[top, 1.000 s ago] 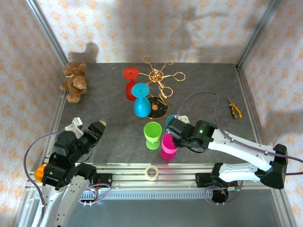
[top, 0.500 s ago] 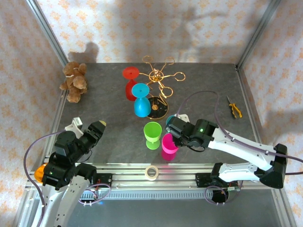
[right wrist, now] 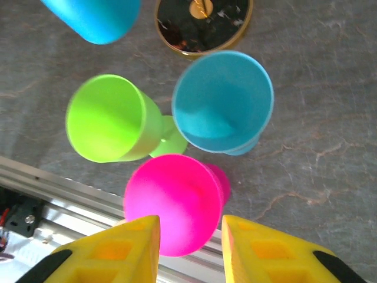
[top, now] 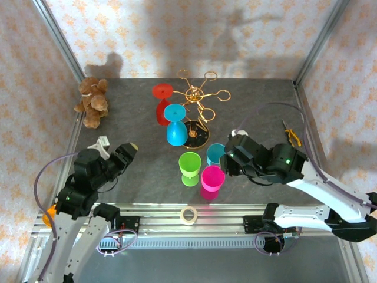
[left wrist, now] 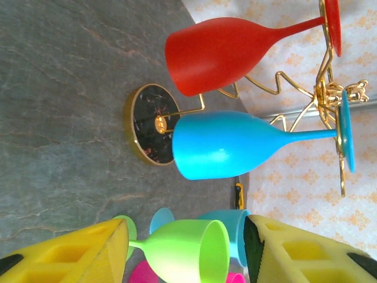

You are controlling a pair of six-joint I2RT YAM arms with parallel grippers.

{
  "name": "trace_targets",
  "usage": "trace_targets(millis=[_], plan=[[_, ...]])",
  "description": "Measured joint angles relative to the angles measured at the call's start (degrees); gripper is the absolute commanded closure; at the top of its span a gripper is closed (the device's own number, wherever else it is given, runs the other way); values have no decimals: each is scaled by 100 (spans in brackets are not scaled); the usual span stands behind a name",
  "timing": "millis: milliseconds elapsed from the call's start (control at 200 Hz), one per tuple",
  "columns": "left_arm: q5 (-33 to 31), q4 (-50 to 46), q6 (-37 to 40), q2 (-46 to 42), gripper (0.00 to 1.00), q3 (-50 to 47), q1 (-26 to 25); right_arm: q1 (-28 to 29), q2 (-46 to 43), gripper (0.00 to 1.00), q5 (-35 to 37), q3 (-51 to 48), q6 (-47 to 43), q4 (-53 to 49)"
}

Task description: Take the wine glass off the wine glass rack

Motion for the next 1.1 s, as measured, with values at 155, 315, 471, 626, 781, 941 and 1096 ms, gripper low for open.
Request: trace_targets(millis=[155, 315, 471, 626, 781, 941, 1096], plan=[[260, 431, 111, 920, 46, 649, 0, -184, 258, 66, -175, 511, -216, 70], [509, 922, 144, 1700, 44, 1298, 0, -651, 254, 66, -459, 595, -352, 337], [605, 1056, 175, 2371, 44, 1823, -101, -901, 256, 67, -695, 595, -389, 588], [638, 1064, 308, 2986, 44, 2275, -382, -1014, 256, 68, -839, 595, -407, 767], [640, 1106, 330, 3320, 45, 2354, -455, -1062, 256, 69, -885, 595, -407, 855], [640, 1174, 332, 3526, 47, 2371, -560, -1108, 256, 72, -890, 595, -424, 883], [643, 1353, 326, 3582, 49, 2371, -638, -1123, 258, 74, -885, 595, -428, 898]])
